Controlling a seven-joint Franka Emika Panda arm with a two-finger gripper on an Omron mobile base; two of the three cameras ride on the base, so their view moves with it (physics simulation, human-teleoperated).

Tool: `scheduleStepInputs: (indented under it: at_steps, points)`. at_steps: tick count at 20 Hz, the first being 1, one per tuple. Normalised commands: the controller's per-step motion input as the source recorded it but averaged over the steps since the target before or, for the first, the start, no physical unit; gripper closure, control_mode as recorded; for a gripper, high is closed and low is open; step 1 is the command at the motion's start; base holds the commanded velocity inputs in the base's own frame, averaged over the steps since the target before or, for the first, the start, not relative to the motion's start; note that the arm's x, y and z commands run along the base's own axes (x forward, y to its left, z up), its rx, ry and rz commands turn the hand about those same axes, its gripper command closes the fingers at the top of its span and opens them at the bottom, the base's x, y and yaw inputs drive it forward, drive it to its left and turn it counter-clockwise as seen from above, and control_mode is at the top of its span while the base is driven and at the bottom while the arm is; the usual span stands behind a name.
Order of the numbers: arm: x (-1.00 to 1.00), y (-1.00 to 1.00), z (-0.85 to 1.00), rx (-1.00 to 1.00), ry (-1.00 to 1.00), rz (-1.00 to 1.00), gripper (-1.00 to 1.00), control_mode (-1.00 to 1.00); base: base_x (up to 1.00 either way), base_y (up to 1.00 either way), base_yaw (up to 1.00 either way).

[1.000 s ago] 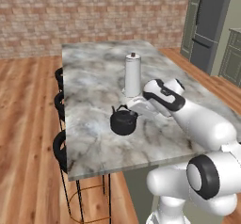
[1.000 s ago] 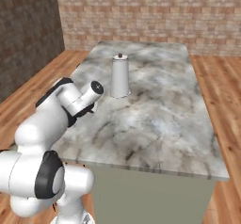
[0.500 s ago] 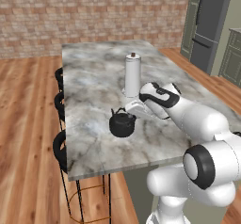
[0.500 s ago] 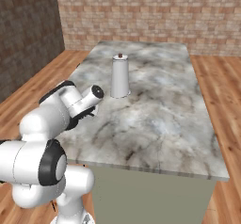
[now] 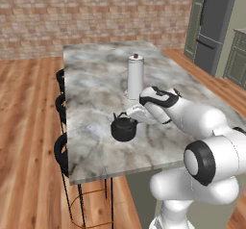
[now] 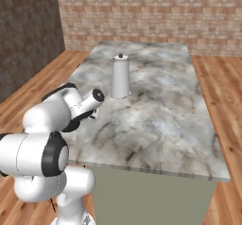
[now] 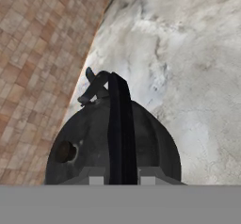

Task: The kettle is done boiling. Turn off the stove, then wait for 300 timesteps before moving the kettle to the dining table.

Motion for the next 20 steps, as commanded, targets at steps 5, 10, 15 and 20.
scheduleStepInputs:
  at_steps: [5,10,15,20]
  points:
    - [0.16,0.03,-0.12,0.00,0.00,-0.02,1.00,-1.00,0.00,0.00,0.00]
    - [0.18,0.02,-0.13,0.00,0.00,-0.03,1.00,-1.00,0.00,0.00,0.00]
    - [0.19,0.06,-0.12,0.00,0.00,-0.03,1.00,-1.00,0.00,0.00,0.00]
    - [0.08,0.02,-0.13,0.00,0.00,-0.02,1.00,-1.00,0.00,0.00,0.00]
